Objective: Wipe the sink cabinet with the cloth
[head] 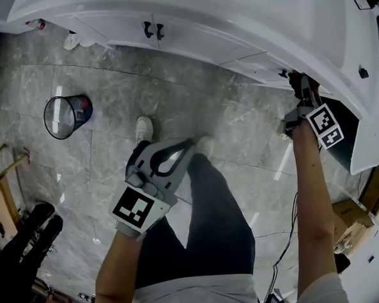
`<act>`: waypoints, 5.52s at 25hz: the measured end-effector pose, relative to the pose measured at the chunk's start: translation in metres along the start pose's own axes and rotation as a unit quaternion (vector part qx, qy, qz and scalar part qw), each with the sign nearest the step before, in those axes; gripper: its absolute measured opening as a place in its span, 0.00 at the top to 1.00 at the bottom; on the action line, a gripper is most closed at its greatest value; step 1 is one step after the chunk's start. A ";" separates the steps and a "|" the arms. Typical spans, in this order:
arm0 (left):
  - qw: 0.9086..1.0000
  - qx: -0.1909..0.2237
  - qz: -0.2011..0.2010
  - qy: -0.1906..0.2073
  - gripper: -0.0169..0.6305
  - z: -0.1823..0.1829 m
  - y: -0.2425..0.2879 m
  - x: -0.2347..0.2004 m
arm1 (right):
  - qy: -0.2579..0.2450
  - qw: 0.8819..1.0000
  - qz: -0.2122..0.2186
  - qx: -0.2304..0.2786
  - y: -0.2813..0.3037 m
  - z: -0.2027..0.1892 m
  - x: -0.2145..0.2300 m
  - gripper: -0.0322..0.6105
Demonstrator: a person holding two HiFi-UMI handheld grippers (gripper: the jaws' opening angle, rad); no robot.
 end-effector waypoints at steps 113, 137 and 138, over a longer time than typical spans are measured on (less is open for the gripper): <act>1.000 -0.022 0.020 0.003 0.95 -0.001 0.051 0.025 | 0.038 0.994 -0.026 -0.103 0.031 -0.040 0.100 0.70; 1.000 -0.008 0.004 -0.006 0.95 0.002 -0.013 -0.019 | -0.027 0.997 -0.018 -0.077 0.039 -0.044 0.002 0.70; 1.000 -0.008 0.005 -0.007 0.95 0.002 -0.017 -0.022 | -0.028 0.996 -0.017 -0.077 0.040 -0.046 -0.004 0.70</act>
Point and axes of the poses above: the fingertips, and each gripper's own axes: y forward along the fingers, x to its right, z out of its top, the point moved 4 cm from there along -y, backward along the fingers
